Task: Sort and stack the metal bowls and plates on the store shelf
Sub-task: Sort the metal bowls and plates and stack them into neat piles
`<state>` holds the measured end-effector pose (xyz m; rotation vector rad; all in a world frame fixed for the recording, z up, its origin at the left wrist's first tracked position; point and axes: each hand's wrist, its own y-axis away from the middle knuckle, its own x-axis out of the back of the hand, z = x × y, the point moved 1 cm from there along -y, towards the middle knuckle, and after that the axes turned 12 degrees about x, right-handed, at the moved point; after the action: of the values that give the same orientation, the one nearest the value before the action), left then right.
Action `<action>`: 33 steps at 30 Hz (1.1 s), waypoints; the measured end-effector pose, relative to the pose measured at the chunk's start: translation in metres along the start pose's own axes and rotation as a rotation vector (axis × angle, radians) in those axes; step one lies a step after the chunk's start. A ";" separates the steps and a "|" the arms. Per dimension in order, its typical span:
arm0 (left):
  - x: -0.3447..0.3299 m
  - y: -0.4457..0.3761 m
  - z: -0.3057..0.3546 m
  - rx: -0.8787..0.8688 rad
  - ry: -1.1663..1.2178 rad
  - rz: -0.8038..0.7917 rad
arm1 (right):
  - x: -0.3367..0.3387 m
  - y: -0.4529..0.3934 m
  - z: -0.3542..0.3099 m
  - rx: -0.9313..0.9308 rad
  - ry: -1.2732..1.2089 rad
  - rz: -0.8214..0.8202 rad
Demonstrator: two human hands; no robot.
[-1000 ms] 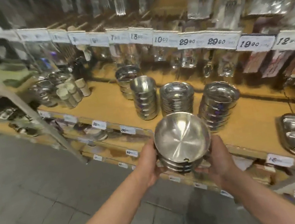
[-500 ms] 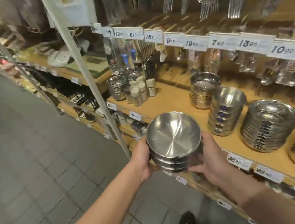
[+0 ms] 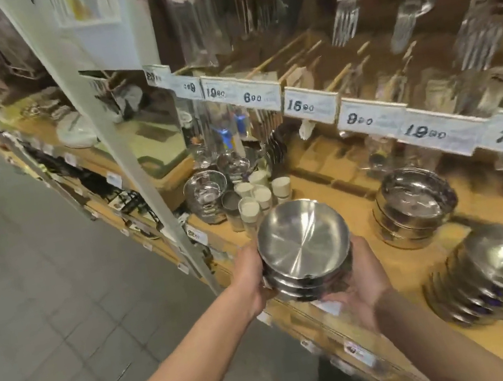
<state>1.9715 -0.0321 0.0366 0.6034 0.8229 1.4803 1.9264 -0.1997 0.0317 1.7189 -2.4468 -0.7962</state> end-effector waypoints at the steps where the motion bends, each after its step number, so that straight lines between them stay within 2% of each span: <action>1: -0.001 -0.009 0.007 0.016 -0.011 -0.012 | -0.003 -0.011 0.001 0.005 -0.006 0.048; 5: -0.010 -0.051 0.030 0.091 -0.098 -0.114 | -0.006 -0.052 0.017 0.086 -0.006 0.179; 10: -0.020 -0.101 0.056 0.157 -0.200 -0.311 | -0.008 -0.085 0.037 -0.016 -0.242 0.356; 14: -0.024 -0.126 0.067 0.150 -0.307 -0.424 | -0.010 -0.099 0.046 -0.028 -0.290 0.437; 24: -0.040 -0.154 0.072 0.202 -0.320 -0.342 | -0.012 -0.110 0.048 0.035 -0.310 0.494; 33: -0.035 -0.164 0.075 0.182 -0.293 -0.352 | -0.021 -0.117 0.047 -0.039 -0.238 0.487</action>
<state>2.1340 -0.0622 -0.0433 0.7488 0.7899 0.9774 2.0208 -0.1925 -0.0549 0.9855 -2.8008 -1.0120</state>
